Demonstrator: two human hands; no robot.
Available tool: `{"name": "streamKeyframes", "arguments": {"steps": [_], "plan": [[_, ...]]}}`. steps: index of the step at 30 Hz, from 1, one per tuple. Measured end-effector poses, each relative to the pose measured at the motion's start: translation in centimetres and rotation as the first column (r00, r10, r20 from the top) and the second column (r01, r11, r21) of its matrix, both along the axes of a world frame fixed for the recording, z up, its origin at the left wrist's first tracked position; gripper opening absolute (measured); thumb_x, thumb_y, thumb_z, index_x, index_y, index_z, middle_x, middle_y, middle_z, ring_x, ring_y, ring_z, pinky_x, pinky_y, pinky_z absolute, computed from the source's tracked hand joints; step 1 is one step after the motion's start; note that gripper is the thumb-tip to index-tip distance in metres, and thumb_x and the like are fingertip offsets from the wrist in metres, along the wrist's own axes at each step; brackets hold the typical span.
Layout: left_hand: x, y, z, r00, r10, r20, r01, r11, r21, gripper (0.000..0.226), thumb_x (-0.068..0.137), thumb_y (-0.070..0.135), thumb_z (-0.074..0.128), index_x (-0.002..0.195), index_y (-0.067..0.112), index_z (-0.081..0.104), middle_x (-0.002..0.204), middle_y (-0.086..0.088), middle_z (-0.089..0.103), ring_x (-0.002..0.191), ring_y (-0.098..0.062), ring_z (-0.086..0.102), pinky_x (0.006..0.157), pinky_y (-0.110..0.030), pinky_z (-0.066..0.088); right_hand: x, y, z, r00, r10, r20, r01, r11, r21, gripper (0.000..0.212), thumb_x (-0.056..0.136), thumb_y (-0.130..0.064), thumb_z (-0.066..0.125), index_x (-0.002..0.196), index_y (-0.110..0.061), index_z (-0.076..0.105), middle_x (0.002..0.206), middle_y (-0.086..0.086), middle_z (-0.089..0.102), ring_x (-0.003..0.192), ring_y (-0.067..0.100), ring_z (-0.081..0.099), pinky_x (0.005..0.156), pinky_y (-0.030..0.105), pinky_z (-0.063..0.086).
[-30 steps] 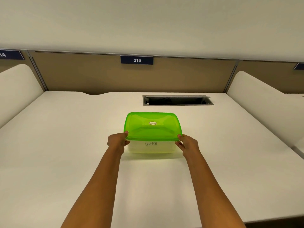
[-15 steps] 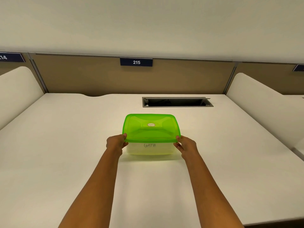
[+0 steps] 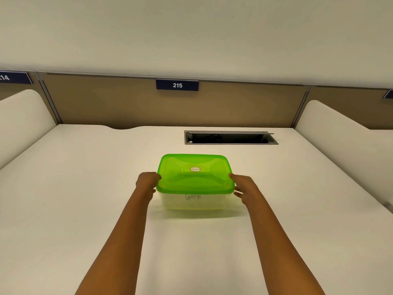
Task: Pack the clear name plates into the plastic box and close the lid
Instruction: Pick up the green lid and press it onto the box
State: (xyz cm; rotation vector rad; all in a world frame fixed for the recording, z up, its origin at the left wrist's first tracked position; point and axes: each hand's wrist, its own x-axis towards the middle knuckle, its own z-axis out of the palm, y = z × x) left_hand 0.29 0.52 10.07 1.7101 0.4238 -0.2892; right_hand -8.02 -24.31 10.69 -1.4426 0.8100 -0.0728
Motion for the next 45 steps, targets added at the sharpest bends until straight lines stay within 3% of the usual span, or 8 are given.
{"name": "streamKeyframes", "arguments": {"steps": [3,10,18,21,26,38,42,45], "plan": [[1.7,-0.6,0.2,1.000,0.019,0.023,-0.019,1.000,0.024,0.032,0.090,0.001,0.053,0.120,-0.009,0.056,0.130,-0.029,0.054,0.096,-0.027,0.048,0.082,-0.035,0.040,2.4,-0.6,0.2,1.000,0.009,0.000,-0.009,1.000,-0.019,0.041,0.094,-0.020,0.056,0.128,0.003,0.052,0.133,0.020,0.054,0.100,0.027,0.051,0.082,0.035,0.043],[5.1,-2.3,0.7,0.996,0.081,0.028,-0.083,0.992,0.092,0.042,0.091,0.020,0.057,0.121,-0.009,0.056,0.127,-0.027,0.058,0.120,-0.040,0.054,0.102,-0.044,0.046,6.8,-1.9,-0.2,0.996,0.017,-0.093,-0.028,0.994,-0.110,0.057,0.092,-0.034,0.057,0.133,0.004,0.047,0.134,0.022,0.053,0.123,0.038,0.052,0.105,0.047,0.044],[7.8,-3.7,-0.1,0.991,0.131,0.019,-0.132,0.978,0.159,0.056,0.087,0.036,0.064,0.120,-0.008,0.056,0.126,-0.025,0.058,0.123,-0.039,0.051,0.098,-0.040,0.044,10.1,-2.4,-0.9,0.989,-0.048,-0.139,0.024,0.986,-0.168,0.071,0.084,-0.044,0.065,0.130,0.006,0.048,0.133,0.023,0.053,0.122,0.038,0.052,0.103,0.045,0.045],[8.3,-3.5,-0.8,0.986,0.165,-0.015,-0.163,0.982,0.097,0.054,0.083,0.037,0.070,0.108,-0.010,0.060,0.114,-0.026,0.061,0.122,-0.039,0.052,0.101,-0.043,0.046,10.6,-2.4,-1.7,0.981,-0.100,-0.169,0.064,0.976,-0.210,0.073,0.081,-0.048,0.066,0.128,0.005,0.050,0.134,0.021,0.053,0.124,0.037,0.050,0.102,0.041,0.044],[8.8,-3.1,-1.4,0.982,0.179,-0.065,-0.180,0.984,-0.014,0.065,0.079,0.033,0.075,0.123,-0.011,0.055,0.130,-0.027,0.055,0.124,-0.039,0.051,0.105,-0.048,0.044,11.2,-2.3,-2.4,0.977,-0.139,-0.160,0.097,0.965,-0.244,0.068,0.083,-0.048,0.064,0.125,0.005,0.052,0.132,0.021,0.055,0.123,0.037,0.050,0.101,0.041,0.044],[8.9,-3.2,-1.3,0.976,0.202,-0.081,-0.209,0.974,-0.090,0.062,0.080,0.025,0.074,0.126,-0.010,0.052,0.132,-0.027,0.054,0.123,-0.041,0.051,0.104,-0.050,0.044,10.8,-2.4,-1.6,0.985,-0.129,-0.111,0.134,0.990,0.036,0.060,0.081,-0.030,0.070,0.128,0.002,0.051,0.128,0.022,0.056,0.111,0.037,0.058,0.093,0.045,0.050],[8.9,-3.2,-1.4,0.982,0.178,-0.070,-0.185,0.974,-0.130,0.056,0.081,0.021,0.071,0.126,-0.008,0.055,0.132,-0.027,0.054,0.123,-0.041,0.052,0.105,-0.049,0.044,9.8,-2.2,-1.4,0.997,-0.053,-0.054,0.062,0.981,0.182,0.045,0.080,-0.031,0.068,0.117,-0.006,0.062,0.098,0.017,0.063,0.074,0.030,0.059,0.066,0.036,0.050],[8.8,-3.3,-1.1,0.987,0.154,-0.051,-0.158,0.983,-0.095,0.053,0.083,0.022,0.067,0.125,-0.008,0.055,0.131,-0.028,0.055,0.123,-0.041,0.052,0.105,-0.049,0.044,9.3,-2.2,-1.3,0.999,-0.020,-0.038,0.028,0.980,0.196,0.039,0.080,-0.035,0.069,0.108,-0.008,0.064,0.091,0.017,0.064,0.074,0.031,0.061,0.071,0.040,0.053]]}}
